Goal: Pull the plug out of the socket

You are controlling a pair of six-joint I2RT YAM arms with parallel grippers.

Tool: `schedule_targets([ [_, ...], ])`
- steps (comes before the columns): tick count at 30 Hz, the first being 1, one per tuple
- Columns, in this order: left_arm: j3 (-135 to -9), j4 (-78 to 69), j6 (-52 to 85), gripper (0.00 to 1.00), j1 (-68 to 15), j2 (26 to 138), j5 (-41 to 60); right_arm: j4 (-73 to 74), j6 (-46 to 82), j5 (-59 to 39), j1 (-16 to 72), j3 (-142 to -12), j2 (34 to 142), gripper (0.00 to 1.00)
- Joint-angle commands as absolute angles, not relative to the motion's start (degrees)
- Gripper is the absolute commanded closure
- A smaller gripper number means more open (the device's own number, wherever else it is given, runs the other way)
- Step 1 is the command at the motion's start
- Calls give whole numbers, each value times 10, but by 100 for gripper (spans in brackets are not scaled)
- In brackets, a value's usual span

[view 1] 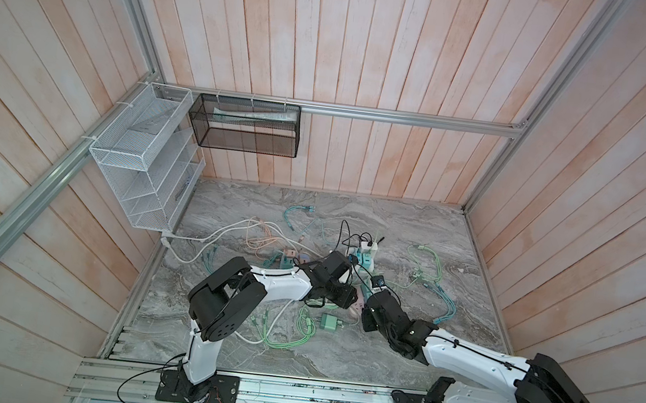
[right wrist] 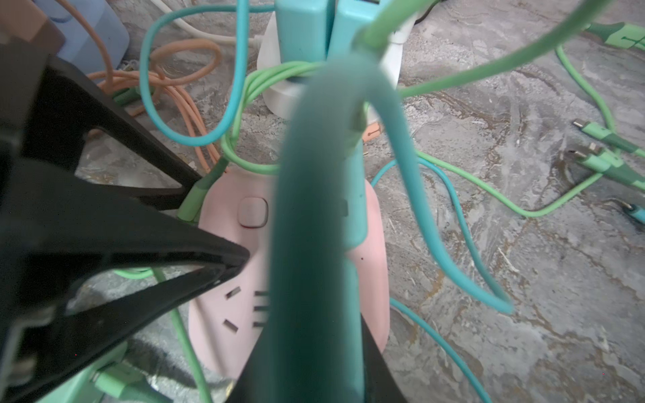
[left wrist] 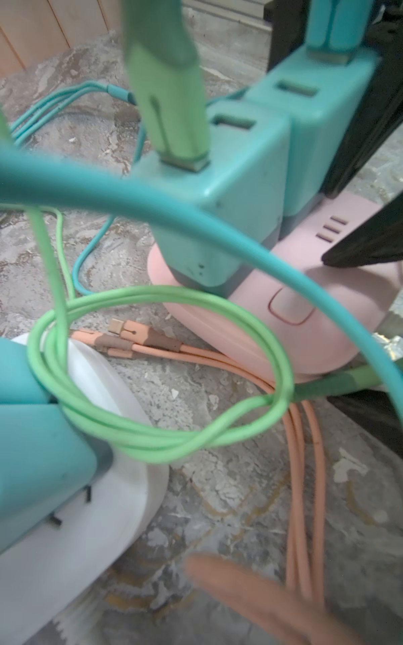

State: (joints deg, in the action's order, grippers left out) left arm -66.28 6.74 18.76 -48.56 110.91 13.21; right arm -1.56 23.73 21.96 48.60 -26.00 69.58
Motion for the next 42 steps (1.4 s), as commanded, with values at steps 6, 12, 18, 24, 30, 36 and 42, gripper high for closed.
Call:
schedule_targets([
  [6,-671,121,190,43,-490,1146,113,3,231,218,485,-290,724,95],
  [12,-679,134,192,43,-495,1160,102,-14,224,214,485,-320,739,97],
  [18,-681,138,193,43,-498,1175,100,-43,226,213,484,-346,761,99],
  [24,-669,132,194,43,-498,1175,90,-32,259,223,478,-317,710,100],
  [30,-674,137,188,43,-498,1179,80,-28,266,211,460,-297,670,100],
  [36,-679,137,190,43,-502,1180,78,-11,259,197,456,-300,682,100],
  [42,-684,142,192,43,-504,1183,78,-20,254,178,465,-332,747,100],
])
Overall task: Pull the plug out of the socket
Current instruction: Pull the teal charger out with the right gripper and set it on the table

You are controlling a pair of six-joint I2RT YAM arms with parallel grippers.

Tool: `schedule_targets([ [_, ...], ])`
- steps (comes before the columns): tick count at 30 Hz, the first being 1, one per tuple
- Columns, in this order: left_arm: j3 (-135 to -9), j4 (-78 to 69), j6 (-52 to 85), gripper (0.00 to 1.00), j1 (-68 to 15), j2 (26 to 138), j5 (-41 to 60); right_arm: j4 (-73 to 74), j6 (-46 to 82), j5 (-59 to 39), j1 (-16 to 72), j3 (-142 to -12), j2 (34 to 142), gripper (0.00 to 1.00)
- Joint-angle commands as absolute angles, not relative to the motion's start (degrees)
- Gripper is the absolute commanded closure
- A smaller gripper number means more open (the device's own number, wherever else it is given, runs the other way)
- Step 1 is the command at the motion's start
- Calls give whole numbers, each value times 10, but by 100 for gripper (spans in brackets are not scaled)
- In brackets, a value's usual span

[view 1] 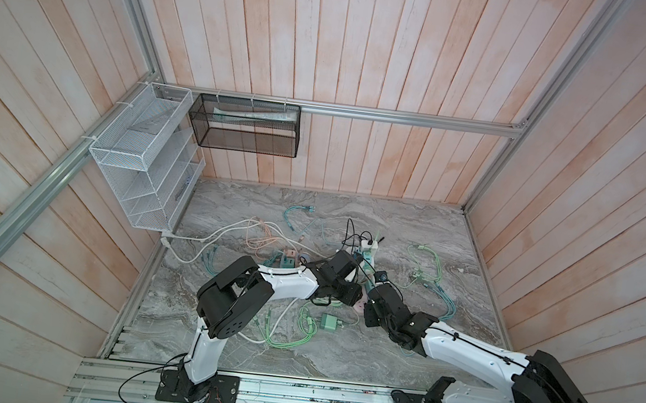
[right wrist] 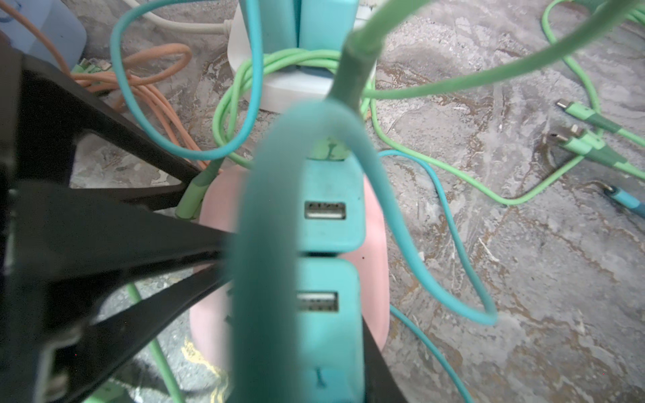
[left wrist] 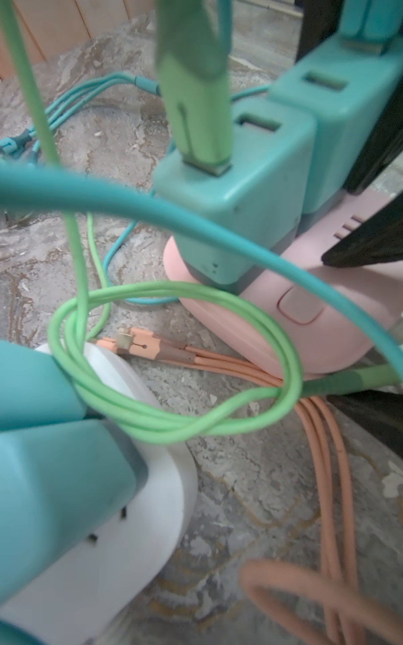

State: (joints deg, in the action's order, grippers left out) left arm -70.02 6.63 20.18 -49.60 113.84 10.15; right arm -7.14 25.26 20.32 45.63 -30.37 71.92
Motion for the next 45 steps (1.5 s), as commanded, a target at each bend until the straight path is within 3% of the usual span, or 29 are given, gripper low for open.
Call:
schedule_targets([
  [1,-685,142,193,43,-504,1182,77,-22,253,182,469,-337,752,100],
  [10,-683,145,193,43,-504,1184,70,-61,268,220,476,-348,745,100],
  [18,-678,149,190,43,-505,1181,62,7,293,204,449,-276,645,100],
  [30,-675,151,192,43,-506,1181,58,-73,259,193,462,-359,745,100],
  [45,-663,148,186,43,-501,1158,52,-68,302,182,417,-236,566,100],
])
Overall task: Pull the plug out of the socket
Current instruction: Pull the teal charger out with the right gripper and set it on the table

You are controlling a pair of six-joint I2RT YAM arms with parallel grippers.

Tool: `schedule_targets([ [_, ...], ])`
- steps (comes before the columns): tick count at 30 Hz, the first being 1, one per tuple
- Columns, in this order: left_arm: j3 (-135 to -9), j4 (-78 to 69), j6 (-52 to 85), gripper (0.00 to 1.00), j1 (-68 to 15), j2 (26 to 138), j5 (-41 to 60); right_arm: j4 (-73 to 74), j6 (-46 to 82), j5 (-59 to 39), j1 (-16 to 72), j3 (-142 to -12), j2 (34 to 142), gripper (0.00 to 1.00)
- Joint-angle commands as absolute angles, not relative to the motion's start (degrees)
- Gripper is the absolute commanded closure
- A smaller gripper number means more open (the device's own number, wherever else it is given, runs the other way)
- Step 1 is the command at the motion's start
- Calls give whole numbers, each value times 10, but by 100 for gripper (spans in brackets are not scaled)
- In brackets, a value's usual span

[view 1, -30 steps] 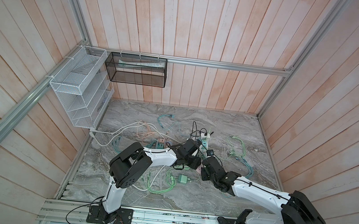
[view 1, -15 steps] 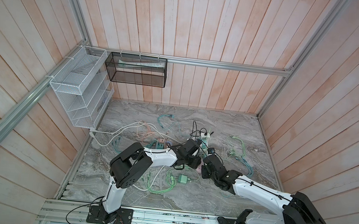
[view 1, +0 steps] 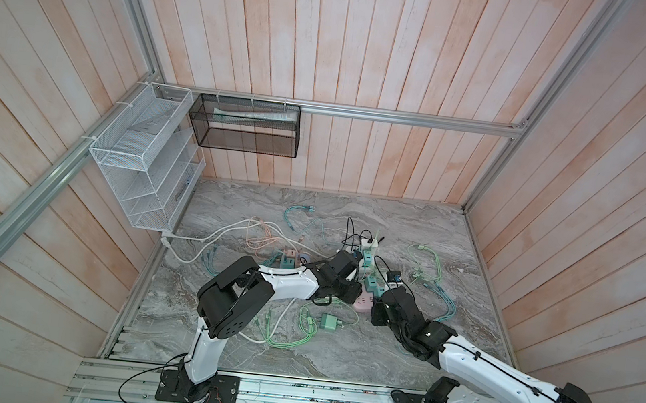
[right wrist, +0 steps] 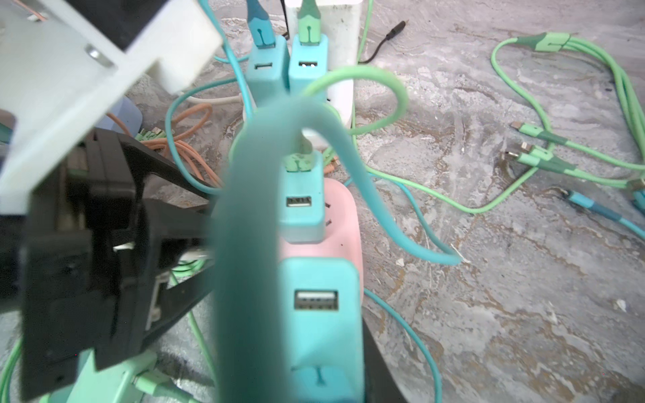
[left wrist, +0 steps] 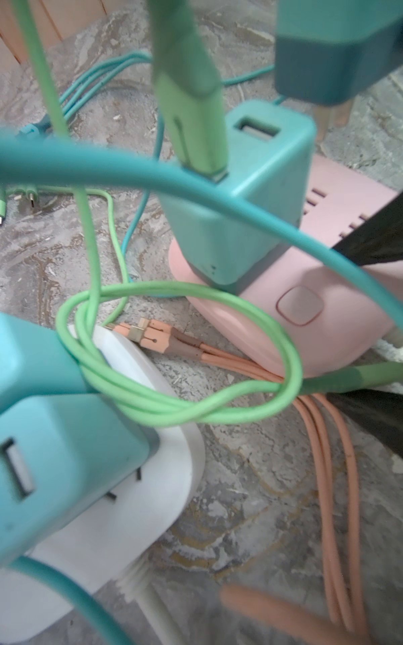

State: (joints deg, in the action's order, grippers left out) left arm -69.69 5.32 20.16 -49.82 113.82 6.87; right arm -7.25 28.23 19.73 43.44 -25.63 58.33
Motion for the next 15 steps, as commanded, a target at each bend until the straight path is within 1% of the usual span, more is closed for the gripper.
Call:
schedule_targets([
  [1,-661,147,186,43,-501,1156,51,-66,307,174,407,-228,558,100],
  [11,-636,138,185,43,-497,1134,53,3,337,33,291,-157,490,100],
  [15,-638,138,185,43,-497,1133,55,3,342,-4,247,-142,480,99],
])
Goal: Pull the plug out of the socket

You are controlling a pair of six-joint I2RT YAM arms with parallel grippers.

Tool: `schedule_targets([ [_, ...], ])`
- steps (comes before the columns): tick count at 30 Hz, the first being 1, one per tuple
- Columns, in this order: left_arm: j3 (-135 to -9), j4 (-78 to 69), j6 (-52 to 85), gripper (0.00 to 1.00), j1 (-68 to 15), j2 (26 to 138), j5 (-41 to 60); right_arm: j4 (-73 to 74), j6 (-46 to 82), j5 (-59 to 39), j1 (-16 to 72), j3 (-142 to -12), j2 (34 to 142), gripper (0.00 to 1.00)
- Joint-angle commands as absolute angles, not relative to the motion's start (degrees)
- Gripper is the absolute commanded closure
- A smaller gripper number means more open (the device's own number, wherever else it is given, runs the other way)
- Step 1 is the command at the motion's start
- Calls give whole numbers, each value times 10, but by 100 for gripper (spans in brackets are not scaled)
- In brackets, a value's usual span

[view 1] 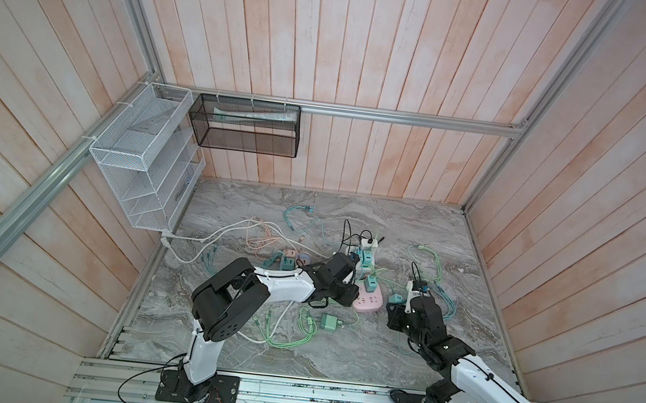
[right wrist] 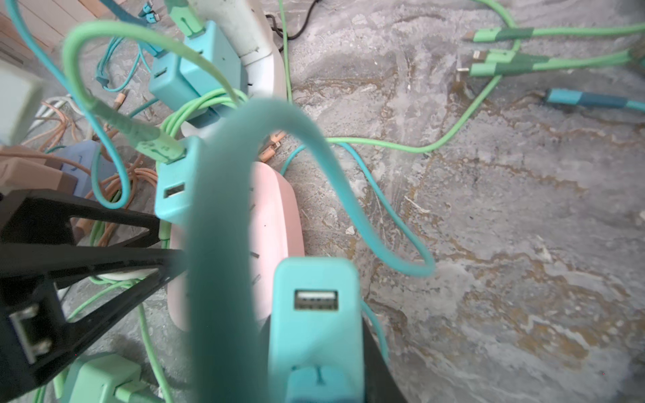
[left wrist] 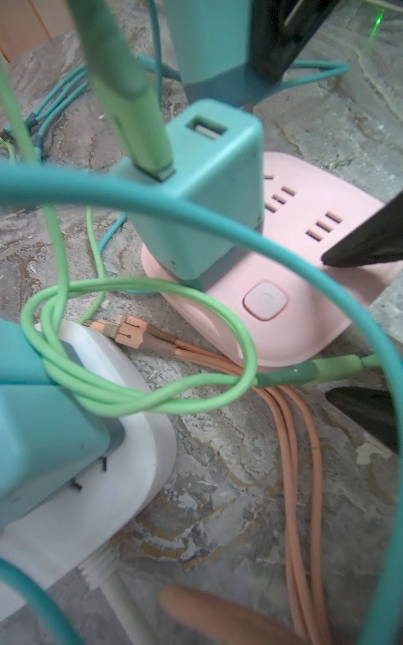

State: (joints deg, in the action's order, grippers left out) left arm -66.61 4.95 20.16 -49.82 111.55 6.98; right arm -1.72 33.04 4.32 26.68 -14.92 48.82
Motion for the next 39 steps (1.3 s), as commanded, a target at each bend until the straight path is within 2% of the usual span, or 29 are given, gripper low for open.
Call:
schedule_targets([
  [1,-638,138,185,43,-497,1133,56,0,340,-12,236,-141,479,98],
  [4,-643,134,186,43,-497,1133,60,-11,342,-29,209,-139,484,91],
  [7,-651,134,186,43,-497,1134,63,-15,347,-44,187,-133,487,79],
  [10,-652,135,185,43,-497,1131,62,-32,347,-50,174,-133,484,63],
  [12,-650,136,184,43,-497,1132,62,-50,347,-47,164,-134,482,59],
  [15,-651,137,184,43,-497,1132,61,-82,355,-32,152,-141,477,48],
  [31,-659,139,186,43,-498,1133,59,-210,396,57,148,-212,401,51],
  [36,-660,141,188,43,-497,1128,53,-255,396,109,148,-249,385,45],
  [39,-660,140,188,43,-498,1127,54,-264,402,116,149,-259,381,36],
])
